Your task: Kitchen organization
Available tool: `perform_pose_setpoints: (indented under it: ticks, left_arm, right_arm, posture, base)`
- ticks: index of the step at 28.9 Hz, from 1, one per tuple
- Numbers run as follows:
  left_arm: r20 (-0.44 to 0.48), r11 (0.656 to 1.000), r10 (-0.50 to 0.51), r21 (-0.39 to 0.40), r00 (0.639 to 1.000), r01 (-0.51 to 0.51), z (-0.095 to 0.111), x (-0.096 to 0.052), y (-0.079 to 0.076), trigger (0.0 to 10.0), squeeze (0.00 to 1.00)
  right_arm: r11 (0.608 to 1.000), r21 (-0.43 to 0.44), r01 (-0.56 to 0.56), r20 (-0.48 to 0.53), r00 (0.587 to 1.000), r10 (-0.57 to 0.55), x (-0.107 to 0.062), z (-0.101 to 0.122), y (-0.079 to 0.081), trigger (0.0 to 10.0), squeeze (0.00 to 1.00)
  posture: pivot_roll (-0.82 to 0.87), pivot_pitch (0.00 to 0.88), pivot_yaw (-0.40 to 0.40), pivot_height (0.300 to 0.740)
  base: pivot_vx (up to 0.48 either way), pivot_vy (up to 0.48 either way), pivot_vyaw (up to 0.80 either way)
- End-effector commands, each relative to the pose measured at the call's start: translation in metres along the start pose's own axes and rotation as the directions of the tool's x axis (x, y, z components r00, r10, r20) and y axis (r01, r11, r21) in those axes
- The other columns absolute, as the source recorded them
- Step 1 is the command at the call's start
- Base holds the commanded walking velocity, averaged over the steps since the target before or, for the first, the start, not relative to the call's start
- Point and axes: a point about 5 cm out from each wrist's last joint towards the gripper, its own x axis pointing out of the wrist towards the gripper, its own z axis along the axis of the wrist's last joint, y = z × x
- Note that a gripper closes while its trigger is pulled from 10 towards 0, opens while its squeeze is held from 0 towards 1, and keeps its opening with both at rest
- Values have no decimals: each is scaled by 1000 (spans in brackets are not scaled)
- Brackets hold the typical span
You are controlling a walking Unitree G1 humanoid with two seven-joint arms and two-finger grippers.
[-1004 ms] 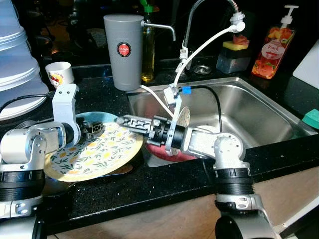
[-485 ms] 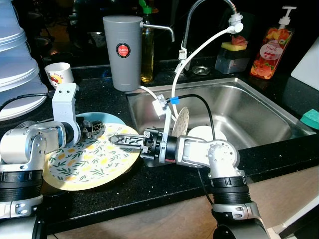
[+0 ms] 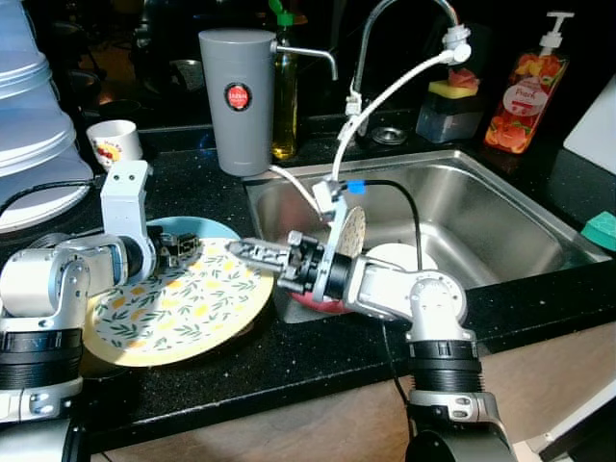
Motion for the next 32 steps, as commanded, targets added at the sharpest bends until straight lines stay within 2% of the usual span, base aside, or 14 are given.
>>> perform_pose_setpoints:
  ticks: [1, 2, 3, 4, 9, 16, 20, 21, 22, 24, 25, 29, 32]
  left_arm:
    - [-31, 999, 40, 4, 999, -40, -6, 1, 6, 10000, 0]
    - [-29, 998, 55, 8, 998, -54, -6, 1, 8, 10000, 0]
    - [-27, 998, 63, 11, 998, -63, -6, 1, 9, 10000, 0]
    - [-26, 998, 68, 9, 997, -68, -7, 2, 10, 10000, 0]
    - [-27, 998, 62, 7, 998, -62, -7, 2, 9, 10000, 0]
    - [-27, 998, 57, 8, 998, -57, -8, 4, 8, 10000, 0]
    - [-29, 998, 57, 9, 998, -57, -9, 4, 8, 10000, 0]
    - [-29, 998, 57, 9, 998, -57, -9, 4, 8, 10000, 0]
    - [-31, 998, 58, 10, 998, -58, -10, 3, 9, 10000, 0]
    - [-32, 998, 59, 11, 998, -58, -10, 3, 9, 10000, 0]
    - [-33, 998, 59, 11, 998, -59, -10, 3, 9, 10000, 0]
    - [-35, 998, 58, 10, 998, -58, -11, 3, 9, 10000, 0]
    - [-35, 998, 58, 10, 998, -57, -11, 3, 9, 10000, 0]
  right_arm:
    - [999, -46, 1, 26, 1000, 0, -1, 9, 2, 0, 0]
    - [993, -119, 8, 4, 1000, -7, -3, 10, 3, 549, 0]
    - [986, -167, 8, -17, 1000, -12, -5, 10, 4, 549, 0]
    - [971, -236, -21, -147, 989, -14, -11, 0, 6, 10000, 1000]
    - [966, -258, -28, -235, 971, -35, -17, -6, 6, 10000, 1000]
    - [968, -250, 4, -298, 951, -81, -24, -9, -1, 10000, 1000]
    - [988, -151, -40, -312, 950, -9, -22, -10, 4, 10000, 1000]
    - [988, -151, -40, -312, 950, -9, -22, -10, 4, 10000, 1000]
    - [993, -90, -72, -319, 947, 40, -18, -11, 10, 10000, 612]
    - [994, -66, -88, -323, 944, 62, -17, -12, 12, 10000, 612]
    - [991, -22, -131, -334, 935, 116, -13, -15, 19, 10000, 0]
    - [984, 24, -177, -355, 918, 174, -4, -23, 27, 10000, 0]
    - [985, 34, -171, -384, 907, 171, 2, -34, 27, 10000, 0]
  posture:
    - [79, 45, 13, 740]
    - [79, 45, 13, 740]
    - [79, 45, 13, 740]
    - [75, 40, 13, 740]
    - [70, 40, 13, 740]
    - [63, 47, 14, 740]
    - [62, 50, 12, 740]
    - [62, 50, 12, 740]
    - [62, 50, 12, 740]
    - [62, 50, 12, 740]
    - [62, 52, 9, 740]
    - [62, 51, 7, 740]
    - [62, 51, 7, 740]
  base:
    - [0, 0, 0]
    - [0, 0, 0]
    - [0, 0, 0]
    - [0, 0, 0]
    - [0, 0, 0]
    - [0, 0, 0]
    - [0, 0, 0]
    - [0, 0, 0]
    - [0, 0, 0]
    - [0, 0, 0]
    - [0, 0, 0]
    - [0, 0, 0]
    - [0, 0, 0]
